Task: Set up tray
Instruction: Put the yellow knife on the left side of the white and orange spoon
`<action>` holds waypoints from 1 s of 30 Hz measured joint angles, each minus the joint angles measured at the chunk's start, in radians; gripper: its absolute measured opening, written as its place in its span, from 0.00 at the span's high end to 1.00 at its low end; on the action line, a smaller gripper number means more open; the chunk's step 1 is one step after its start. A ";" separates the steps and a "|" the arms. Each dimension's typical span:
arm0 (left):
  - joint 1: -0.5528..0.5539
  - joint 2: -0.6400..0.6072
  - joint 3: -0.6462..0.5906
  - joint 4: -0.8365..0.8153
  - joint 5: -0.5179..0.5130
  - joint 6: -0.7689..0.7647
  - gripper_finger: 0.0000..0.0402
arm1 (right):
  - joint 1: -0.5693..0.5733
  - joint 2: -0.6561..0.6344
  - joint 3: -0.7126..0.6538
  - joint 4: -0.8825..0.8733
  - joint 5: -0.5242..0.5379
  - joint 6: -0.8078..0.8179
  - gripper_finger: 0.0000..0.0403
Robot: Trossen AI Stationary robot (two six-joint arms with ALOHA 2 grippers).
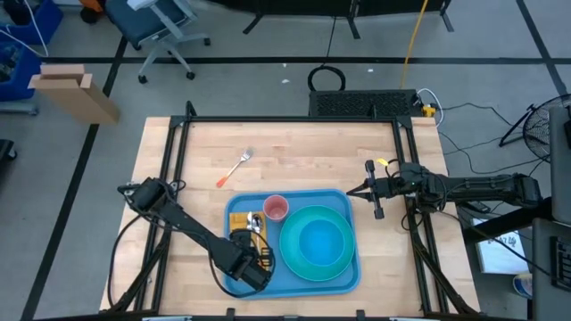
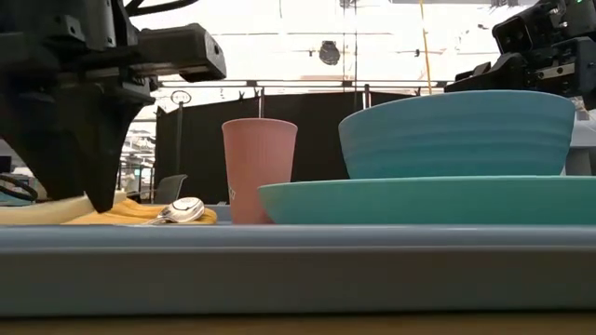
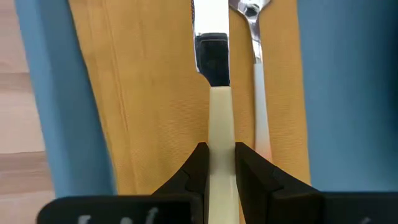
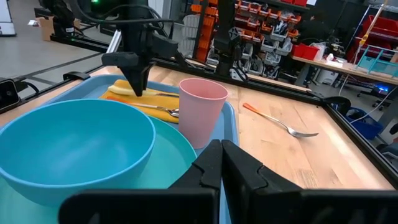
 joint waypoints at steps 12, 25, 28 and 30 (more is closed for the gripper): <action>0.009 0.045 0.003 0.041 0.062 0.008 0.87 | 0.000 0.000 0.000 0.000 0.000 0.000 1.00; 0.014 0.049 0.002 0.032 0.043 -0.022 0.87 | 0.000 0.000 0.000 0.000 -0.002 0.000 1.00; 0.014 0.049 0.002 0.028 0.045 -0.041 0.87 | 0.000 0.000 0.000 0.000 -0.003 0.000 1.00; 0.014 0.049 0.002 0.027 0.042 -0.054 0.87 | 0.000 0.000 0.000 0.000 -0.003 0.000 1.00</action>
